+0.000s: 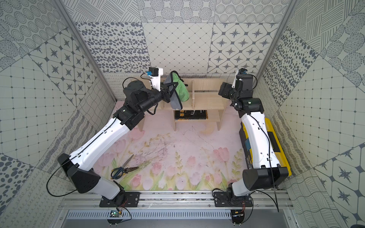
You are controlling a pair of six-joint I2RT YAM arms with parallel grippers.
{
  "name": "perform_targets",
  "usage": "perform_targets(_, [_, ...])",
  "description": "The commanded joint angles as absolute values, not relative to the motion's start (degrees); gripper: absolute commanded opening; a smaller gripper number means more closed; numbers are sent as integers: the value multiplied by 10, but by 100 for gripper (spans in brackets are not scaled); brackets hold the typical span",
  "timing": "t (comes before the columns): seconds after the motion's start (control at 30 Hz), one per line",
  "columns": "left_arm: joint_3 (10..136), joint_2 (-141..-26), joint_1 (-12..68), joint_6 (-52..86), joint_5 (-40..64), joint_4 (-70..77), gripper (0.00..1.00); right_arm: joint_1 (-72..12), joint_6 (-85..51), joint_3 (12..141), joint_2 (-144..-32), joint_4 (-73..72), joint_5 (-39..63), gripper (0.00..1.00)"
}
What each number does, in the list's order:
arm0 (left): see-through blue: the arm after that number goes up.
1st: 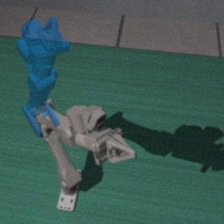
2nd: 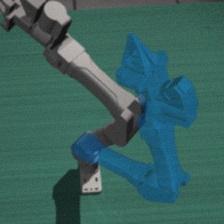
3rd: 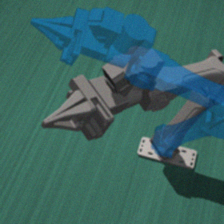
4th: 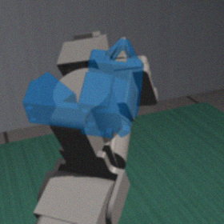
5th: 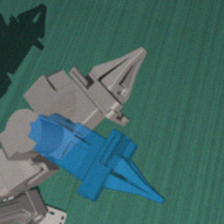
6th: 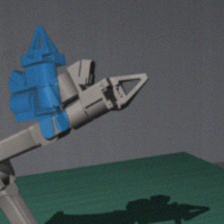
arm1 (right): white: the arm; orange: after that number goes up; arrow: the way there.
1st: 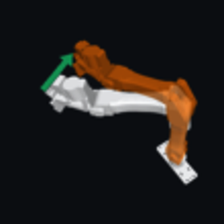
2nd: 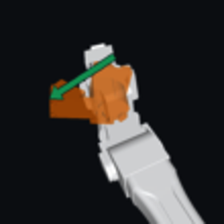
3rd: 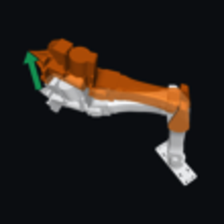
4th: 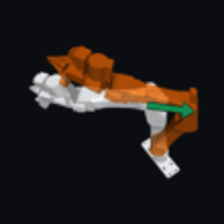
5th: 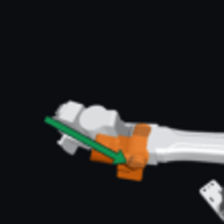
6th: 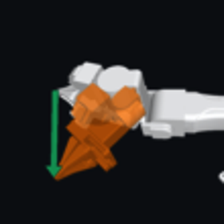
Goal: Wipe the bookshelf clean with a cloth
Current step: Hold the shelf at the center of the board.
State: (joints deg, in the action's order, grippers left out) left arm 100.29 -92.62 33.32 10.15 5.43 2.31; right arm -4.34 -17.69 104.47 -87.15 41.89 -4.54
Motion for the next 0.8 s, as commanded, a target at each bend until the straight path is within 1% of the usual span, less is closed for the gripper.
perform_targets(0.0, [1056, -1012, 323, 35, -52, 51, 0, -33, -162, 1043, -874, 419, -9, 78])
perform_targets(0.07, [1068, -1042, 323, 11, -69, 49, 0, -33, -159, 1029, -875, 412, 24, 72])
perform_targets(0.2, [1097, -1088, 323, 3, -91, 24, 0, -33, -164, 998, -869, 402, 32, 54])
perform_targets(0.23, [1102, -1095, 324, 3, -92, 10, 7, -33, -165, 991, -868, 399, 37, 51])
perform_targets(0.27, [1100, -1098, 323, 5, -95, 3, 20, -33, -166, 985, -867, 396, 47, 50])
perform_targets(0.3, [1093, -1097, 323, 9, -100, -3, 36, -33, -165, 981, -867, 392, 57, 50])
perform_targets(0.33, [1085, -1094, 323, 13, -105, -9, 47, -34, -166, 978, -869, 391, 60, 51])
perform_targets(0.37, [1078, -1090, 323, 16, -112, -15, 54, -33, -166, 977, -871, 392, 57, 51])
perform_targets(0.4, [1069, -1084, 323, 21, -121, -17, 59, -34, -164, 977, -873, 392, 52, 55])
perform_targets(0.43, [1060, -1078, 323, 27, -130, -20, 67, -33, -162, 979, -876, 392, 44, 59])
perform_targets(0.47, [1054, -1072, 322, 32, -136, -22, 72, -32, -161, 980, -880, 392, 41, 61])
perform_targets(0.53, [1051, -1065, 320, 43, -140, -40, 74, -27, -158, 986, -888, 391, 47, 63])
perform_targets(0.57, [1052, -1063, 321, 49, -141, -46, 75, -26, -155, 990, -892, 390, 49, 62])
perform_targets(0.63, [1055, -1060, 319, 67, -138, -69, 72, -25, -147, 999, -901, 391, 56, 47])
perform_targets(0.7, [1050, -1057, 322, 88, -131, -83, 70, -25, -145, 997, -901, 390, 55, 38])
perform_targets(0.77, [1033, -1053, 325, 101, -127, -85, 69, -25, -142, 988, -894, 387, 59, 31])
